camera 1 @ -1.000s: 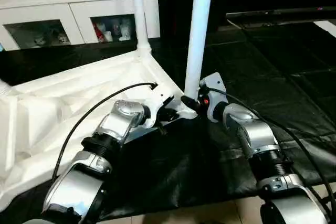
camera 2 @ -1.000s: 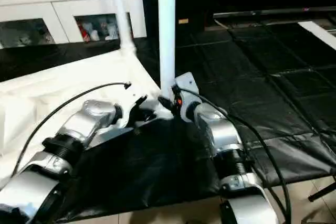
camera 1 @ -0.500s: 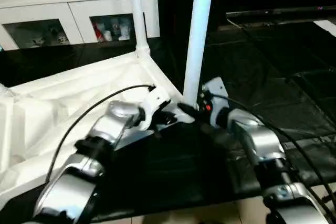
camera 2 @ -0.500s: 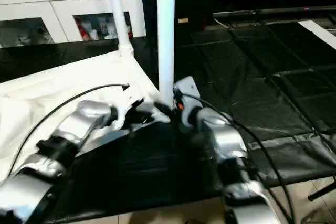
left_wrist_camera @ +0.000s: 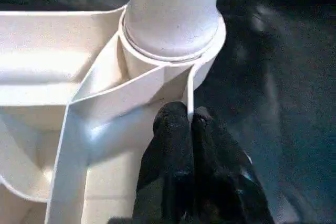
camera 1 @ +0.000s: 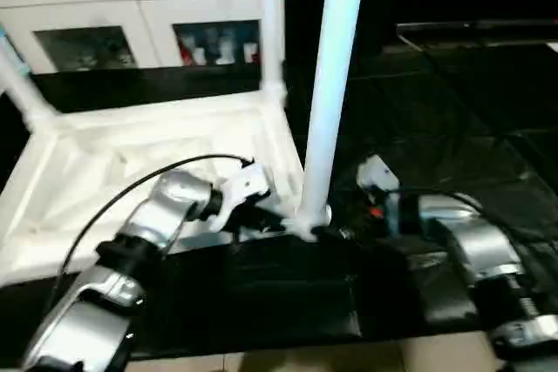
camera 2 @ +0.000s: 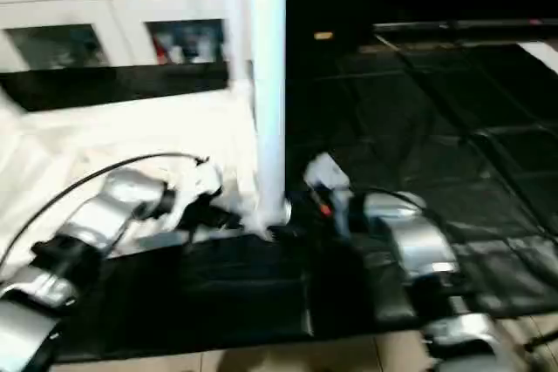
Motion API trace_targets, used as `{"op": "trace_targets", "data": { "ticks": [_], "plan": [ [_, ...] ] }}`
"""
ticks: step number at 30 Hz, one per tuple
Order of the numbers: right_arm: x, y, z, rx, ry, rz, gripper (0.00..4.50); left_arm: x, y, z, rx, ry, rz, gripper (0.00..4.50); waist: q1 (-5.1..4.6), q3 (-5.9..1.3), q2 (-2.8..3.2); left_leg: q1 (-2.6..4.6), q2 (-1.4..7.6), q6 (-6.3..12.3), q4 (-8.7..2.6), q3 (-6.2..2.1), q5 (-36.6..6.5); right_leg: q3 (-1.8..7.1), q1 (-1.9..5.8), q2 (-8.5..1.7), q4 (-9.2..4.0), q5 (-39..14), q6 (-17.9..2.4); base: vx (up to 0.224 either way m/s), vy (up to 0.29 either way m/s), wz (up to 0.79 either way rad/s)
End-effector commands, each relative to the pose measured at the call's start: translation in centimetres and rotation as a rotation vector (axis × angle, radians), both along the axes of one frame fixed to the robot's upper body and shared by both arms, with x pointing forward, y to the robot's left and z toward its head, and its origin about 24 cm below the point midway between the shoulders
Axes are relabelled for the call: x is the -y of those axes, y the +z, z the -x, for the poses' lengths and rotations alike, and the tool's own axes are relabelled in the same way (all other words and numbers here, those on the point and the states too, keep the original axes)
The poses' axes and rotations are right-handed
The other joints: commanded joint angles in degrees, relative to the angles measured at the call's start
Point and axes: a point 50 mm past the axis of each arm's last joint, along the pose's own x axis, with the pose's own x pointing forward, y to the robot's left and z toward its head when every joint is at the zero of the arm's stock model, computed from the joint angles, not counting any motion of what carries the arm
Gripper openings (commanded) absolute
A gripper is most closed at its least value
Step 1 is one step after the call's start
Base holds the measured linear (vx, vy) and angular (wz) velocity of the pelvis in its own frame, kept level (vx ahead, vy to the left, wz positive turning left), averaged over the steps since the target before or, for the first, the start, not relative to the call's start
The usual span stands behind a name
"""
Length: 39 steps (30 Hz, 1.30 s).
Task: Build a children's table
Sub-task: Rotate leg to tighten
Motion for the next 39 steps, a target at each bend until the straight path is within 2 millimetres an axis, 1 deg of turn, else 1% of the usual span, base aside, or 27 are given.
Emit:
{"op": "trace_targets", "data": {
  "ticks": [1,2,3,4,6,7,8,9,11,12,13,14,16,18,19,21,22,26,31,32,33,34,38,39],
  "plan": [
    [-0.2,0.6,0.2,0.018,0.075,-0.013,4.48,0.8,0.5,0.6,0.008,-0.128,-0.007,0.0,-0.21,-3.86,-0.45,-0.04,1.24,4.96,-3.79,0.29,-8.9,2.66,3.6,-2.78,-3.61,-12.2,-14.1,0.0,0.0,0.0],
    [-0.1,0.7,0.2,0.02,0.088,-0.015,4.48,0.8,0.5,0.7,0.007,-0.143,-0.01,0.0,0.02,-3.91,-0.52,-0.01,1.3,4.96,-3.81,0.26,-8.9,2.7,3.59,-2.88,-3.57,-12.5,-13.9,0.0,0.0,0.0],
    [0.0,0.8,0.2,0.021,0.098,-0.018,4.48,0.8,0.5,0.8,0.006,-0.154,-0.012,0.0,0.2,-3.88,-0.45,0.02,1.33,4.85,-3.85,0.28,-8.9,2.71,3.51,-2.87,-3.59,-12.7,-13.9,0.0,0.0,0.0],
    [0.0,0.8,0.2,0.021,0.099,-0.018,4.48,0.8,0.5,0.8,0.006,-0.155,-0.012,0.0,0.24,-3.92,-0.47,-0.01,1.32,4.82,-3.82,0.26,-8.8,2.69,3.51,-2.84,-3.55,-12.6,-13.9,0.0,0.0,0.0],
    [-0.2,1.0,0.2,0.025,0.118,-0.031,4.48,1.0,0.4,1.1,0.011,-0.184,-0.021,0.0,0.43,-3.98,-0.73,-0.01,1.38,4.66,-3.84,0.25,-8.5,2.7,3.51,-2.88,-3.4,-12.2,-13.9,0.0,0.0,0.0],
    [-0.4,0.9,0.1,0.02,0.134,-0.041,4.31,1.2,0.4,1.3,0.014,-0.202,-0.025,0.0,0.44,-3.95,-0.71,-0.05,1.34,4.69,-3.84,0.24,-8.4,2.7,3.51,-2.83,-3.41,-12.3,-13.8,0.0,0.0,0.0],
    [-0.6,0.9,0.2,0.015,0.152,-0.05,4.31,1.4,0.3,1.5,0.014,-0.219,-0.027,0.0,0.46,-3.96,-0.86,-0.05,1.38,4.77,-3.86,0.23,-8.1,2.69,3.49,-2.86,-3.42,-12.3,-13.8,0.0,0.0,0.0],
    [-0.8,0.9,0.2,0.011,0.166,-0.056,4.21,1.6,0.3,1.6,0.013,-0.231,-0.027,0.0,0.47,-3.97,-0.71,-0.08,1.35,4.79,-3.81,0.25,-8.0,2.69,3.44,-2.83,-3.39,-12.2,-14.0,0.0,0.0,0.0],
    [-1.0,0.9,0.3,0.004,0.181,-0.06,4.1,1.7,0.3,1.7,0.014,-0.238,-0.027,0.0,0.5,-3.99,-0.79,-0.1,1.36,4.84,-3.82,0.24,-7.7,2.67,3.47,-2.77,-3.29,-11.6,-14.1,0.0,0.0,0.0],
    [-1.2,0.8,0.3,0.001,0.191,-0.062,3.89,1.8,0.3,1.8,0.014,-0.244,-0.026,0.0,0.51,-3.96,-0.91,-0.14,1.33,4.91,-3.81,0.26,-7.7,2.67,3.51,-2.79,-3.31,-11.8,-14.0,0.0,0.0,0.0],
    [-1.3,0.8,0.3,-0.003,0.199,-0.064,3.89,1.8,0.3,1.8,0.015,-0.249,-0.025,0.0,0.55,-3.97,-0.87,-0.13,1.33,4.86,-3.82,0.25,-7.7,2.68,3.48,-2.85,-3.39,-12.3,-13.8,0.0,0.0,0.0],
    [-1.4,0.7,0.3,-0.006,0.205,-0.065,3.79,1.9,0.3,1.9,0.015,-0.253,-0.025,0.0,0.56,-3.97,-0.97,-0.09,1.35,4.8,-3.83,0.26,-7.7,2.69,3.47,-2.85,-3.41,-12.6,-13.7,0.0,0.0,0.0],
    [-1.5,0.7,0.2,-0.007,0.21,-0.064,3.66,1.9,0.3,1.9,0.016,-0.256,-0.025,0.0,0.53,-3.94,-0.87,-0.14,1.31,4.68,-3.83,0.24,-7.8,2.66,3.46,-2.82,-3.41,-12.9,-13.6,0.0,0.0,0.0],
    [-1.7,0.6,0.2,-0.02,0.229,-0.065,3.43,2.0,0.3,2.0,0.017,-0.26,-0.027,0.0,0.51,-3.89,-1.01,-0.15,1.31,4.51,-3.86,0.24,-8.3,2.67,3.45,-2.87,-3.54,-14.0,-13.3,0.0,0.0,0.0],
    [-1.7,0.6,0.2,-0.02,0.229,-0.065,3.43,2.0,0.3,2.0,0.017,-0.26,-0.027,0.0,0.49,-3.88,-0.99,-0.16,1.26,4.49,-3.84,0.24,-8.4,2.64,3.47,-2.85,-3.53,-14.3,-13.2,0.0,0.0,0.0],
    [-1.9,0.4,0.2,-0.031,0.244,-0.064,3.21,2.0,0.3,2.1,0.019,-0.259,-0.03,0.0,0.53,-3.93,-1.07,-0.23,1.26,4.55,-3.83,0.2,-7.8,2.64,3.52,-2.85,-3.49,-14.3,-12.9,0.0,0.0,0.0],
    [-1.9,0.4,0.2,-0.031,0.244,-0.064,3.21,2.0,0.3,2.1,0.019,-0.259,-0.03,0.0,0.53,-3.95,-1.03,-0.19,1.28,4.6,-3.82,0.21,-7.7,2.66,3.47,-2.82,-3.48,-14.0,-12.9,0.0,0.0,0.0],
    [-2.0,0.3,0.3,-0.043,0.256,-0.066,2.83,1.9,0.3,2.0,0.022,-0.254,-0.031,0.0,0.52,-4.01,-1.05,-0.2,1.27,4.86,-3.74,0.24,-7.2,2.65,3.47,-2.79,-3.34,-13.0,-13.3,0.0,0.0,0.0],
    [-2.1,0.2,0.5,-0.06,0.273,-0.077,2.37,1.9,0.3,1.9,0.023,-0.233,-0.027,0.0,0.57,-3.98,-1.14,-0.29,1.26,4.89,-3.74,0.22,-7.0,2.65,3.53,-2.84,-3.39,-13.6,-13.0,0.0,0.0,0.0],
    [-2.1,0.2,0.6,-0.062,0.276,-0.08,2.37,1.9,0.2,1.9,0.023,-0.228,-0.026,0.0,0.56,-3.98,-1.11,-0.22,1.28,4.9,-3.75,0.21,-7.0,2.64,3.48,-2.8,-3.39,-13.6,-13.0,0.0,0.0,0.0],
    [-2.2,0.2,0.7,-0.073,0.277,-0.092,2.21,1.9,0.2,1.9,0.02,-0.212,-0.018,0.0,0.54,-3.93,-1.19,-0.22,1.27,4.85,-3.76,0.24,-7.2,2.65,3.45,-2.79,-3.44,-13.9,-12.9,0.0,0.0,0.0],
    [-2.2,0.1,0.8,-0.078,0.276,-0.098,2.13,2.0,0.2,1.8,0.017,-0.205,-0.013,0.0,0.54,-3.94,-1.16,-0.19,1.26,4.82,-3.77,0.24,-7.3,2.64,3.45,-2.78,-3.45,-14.2,-12.9,0.0,0.0,0.0],
    [-2.4,0.1,0.9,-0.094,0.246,-0.136,2.06,2.4,0.3,1.6,0.003,-0.163,0.02,0.0,0.63,-3.94,-1.18,-0.16,1.25,4.78,-3.75,0.29,-7.2,2.67,3.47,-2.8,-3.52,-14.3,-12.8,0.0,0.0,0.0],
    [-2.7,0.0,1.1,-0.093,0.215,-0.143,2.05,2.6,0.3,1.3,0.004,-0.125,0.032,0.0,0.61,-3.83,-1.06,-0.13,1.26,4.68,-3.8,0.29,-7.7,2.67,3.38,-2.75,-3.66,-14.9,-12.6,0.0,0.0,0.0]
  ]
}}
